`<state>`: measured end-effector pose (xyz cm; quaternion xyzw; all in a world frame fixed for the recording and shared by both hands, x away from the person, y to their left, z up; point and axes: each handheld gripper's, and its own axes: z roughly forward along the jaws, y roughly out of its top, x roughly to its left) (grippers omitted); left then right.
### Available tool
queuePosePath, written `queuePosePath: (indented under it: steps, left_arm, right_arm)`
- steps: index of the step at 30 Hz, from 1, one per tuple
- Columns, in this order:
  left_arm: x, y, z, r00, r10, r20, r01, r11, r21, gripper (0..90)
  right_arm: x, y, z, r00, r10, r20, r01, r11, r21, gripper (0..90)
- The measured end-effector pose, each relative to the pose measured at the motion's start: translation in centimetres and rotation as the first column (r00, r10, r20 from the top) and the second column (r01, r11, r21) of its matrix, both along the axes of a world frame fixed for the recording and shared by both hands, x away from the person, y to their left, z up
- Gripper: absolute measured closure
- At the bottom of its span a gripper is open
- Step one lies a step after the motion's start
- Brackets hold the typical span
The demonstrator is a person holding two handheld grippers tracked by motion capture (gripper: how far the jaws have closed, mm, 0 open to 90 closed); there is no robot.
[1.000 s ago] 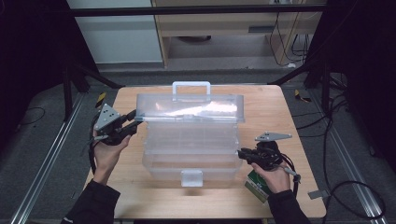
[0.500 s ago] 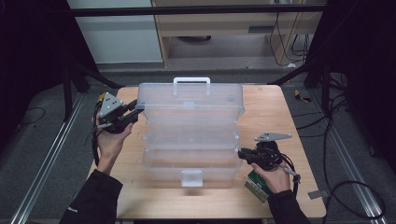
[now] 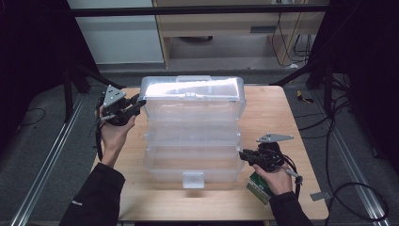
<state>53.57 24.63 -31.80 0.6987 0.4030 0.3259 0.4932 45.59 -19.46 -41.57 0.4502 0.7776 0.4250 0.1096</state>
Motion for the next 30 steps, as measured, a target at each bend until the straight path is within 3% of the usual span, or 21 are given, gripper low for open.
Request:
queuePosePath:
  steps: [6,13,24,26,27,30]
  left_arm:
    - [0.6,-0.2,0.2,0.9999,0.013,-0.005,-0.013,0.9999,-0.006,75.0]
    - [1.5,-0.6,0.7,0.9995,0.031,-0.009,-0.031,0.9992,0.025,75.0]
    - [3.3,-0.9,1.0,0.9982,0.051,-0.032,-0.049,0.9982,0.034,75.4]
    - [3.6,-0.7,1.1,0.9982,0.06,-0.009,-0.059,0.9967,0.056,75.5]
    - [3.7,-0.9,1.1,0.9978,0.054,-0.04,-0.052,0.9981,0.033,75.6]
    - [4.2,-1.1,1.1,0.9973,0.063,-0.039,-0.061,0.9972,0.043,75.6]
  right_arm:
    - [0.1,0.0,0.0,1.0,0.0,-0.001,0.0,1.0,0.004,74.6]
    - [0.1,0.0,-0.1,1.0,0.0,-0.001,0.0,1.0,0.006,74.1]
    - [0.1,0.0,-0.1,1.0,0.002,-0.002,-0.002,1.0,0.004,73.4]
    - [0.1,0.0,-0.1,1.0,0.002,-0.001,-0.002,1.0,0.003,73.4]
    - [0.1,0.0,-0.1,1.0,0.002,0.001,-0.002,1.0,0.001,73.4]
    - [0.1,0.1,-0.1,1.0,0.001,-0.002,-0.001,1.0,0.001,73.3]
